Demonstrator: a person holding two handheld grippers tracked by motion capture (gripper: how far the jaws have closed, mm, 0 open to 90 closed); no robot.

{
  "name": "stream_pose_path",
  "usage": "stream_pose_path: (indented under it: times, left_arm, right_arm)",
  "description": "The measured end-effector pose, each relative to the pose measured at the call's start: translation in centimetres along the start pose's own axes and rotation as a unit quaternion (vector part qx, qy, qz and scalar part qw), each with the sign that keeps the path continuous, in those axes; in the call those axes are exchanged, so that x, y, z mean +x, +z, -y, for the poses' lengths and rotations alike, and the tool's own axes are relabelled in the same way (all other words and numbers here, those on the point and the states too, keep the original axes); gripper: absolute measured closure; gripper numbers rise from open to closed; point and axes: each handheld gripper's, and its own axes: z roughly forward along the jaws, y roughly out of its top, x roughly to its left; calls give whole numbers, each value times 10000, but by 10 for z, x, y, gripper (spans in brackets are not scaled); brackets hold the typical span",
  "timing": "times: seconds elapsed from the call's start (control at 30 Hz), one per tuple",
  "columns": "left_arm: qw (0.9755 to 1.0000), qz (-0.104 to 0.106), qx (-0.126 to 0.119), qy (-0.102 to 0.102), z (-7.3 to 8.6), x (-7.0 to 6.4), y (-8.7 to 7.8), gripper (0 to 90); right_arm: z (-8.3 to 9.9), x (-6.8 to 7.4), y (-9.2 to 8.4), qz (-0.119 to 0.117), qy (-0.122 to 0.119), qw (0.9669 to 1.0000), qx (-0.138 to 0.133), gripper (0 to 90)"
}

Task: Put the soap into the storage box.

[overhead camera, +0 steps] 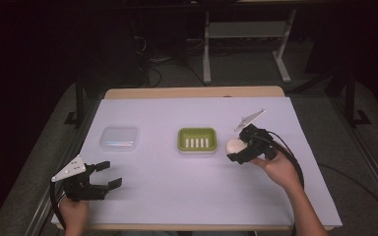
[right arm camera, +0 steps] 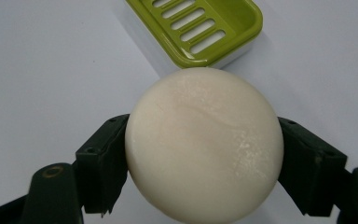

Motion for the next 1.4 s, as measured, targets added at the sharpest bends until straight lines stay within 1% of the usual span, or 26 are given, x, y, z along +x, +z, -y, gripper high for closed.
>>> stream_pose_path:
  times: [0.07, 0.1, 0.2, 0.3, 0.33, 0.47, 0.6, 0.63, 0.9, 0.93, 1.0, 1.03, 1.07, 1.2, 1.27, 1.37, 1.4]
  left_arm:
    - [10000, 7, -14, -7, 0, -1, 1, 145]
    - [10000, -4, -6, -4, 0, 0, 0, 145]
    - [10000, -14, -22, -6, 0, 1, -1, 145]
    - [10000, -31, -52, -54, 0, 1, -2, 145]
    - [10000, -30, -60, -55, 0, 1, -2, 144]
    - [10000, -12, -63, -30, -1, 0, -2, 145]
    - [10000, 4, -27, -20, -1, 0, -1, 145]
    - [10000, -2, -56, -43, -1, 0, -1, 145]
    - [10000, -7, -49, -38, 0, 0, -2, 145]
    - [10000, -1, -50, -37, 0, 0, -2, 145]
    - [10000, 0, -44, -36, 0, 0, -1, 145]
    - [10000, 0, -44, -36, 0, 0, -1, 145]
    - [10000, 5, -53, -43, 0, 0, -1, 145]
    - [10000, -1, -47, -10, 0, 0, -2, 145]
    - [10000, -2, -57, -3, -1, 0, -2, 145]
    - [10000, 7, -49, -9, -1, 0, -2, 145]
    - [10000, 10, -56, -14, -1, 0, -2, 145]
  right_arm:
    - [-2, 0, 0, -4, -21, 10000, 13, 234]
    - [-6, 1, 1, 6, -37, 10000, 12, 235]
    - [-10, 1, 2, -55, -35, 10000, -23, 235]
    - [-15, 0, 3, -52, -55, 10000, -40, 234]
    - [-17, 0, 4, -84, -39, 9999, -50, 235]
    - [-20, 0, 6, -80, -29, 9999, -67, 234]
    - [-25, 0, 9, -130, -27, 9999, -80, 234]
    - [-27, -1, 10, -134, -51, 9999, -94, 234]
    - [-40, 0, 18, -145, -127, 9998, -59, 235]
    - [-42, 0, 19, -140, -176, 9997, -54, 234]
    - [-48, 1, 22, -155, -209, 9996, -64, 235]
    - [-48, 1, 22, -155, -209, 9996, -64, 235]
    - [-53, 1, 25, -167, -251, 9995, -66, 234]
    - [-58, 2, 28, -182, -256, 9995, -49, 234]
    - [-65, 3, 30, -188, -317, 9993, -30, 234]
    - [-69, 4, 30, -182, -319, 9993, -40, 234]
    - [-73, 3, 31, -201, -333, 9992, -54, 234]
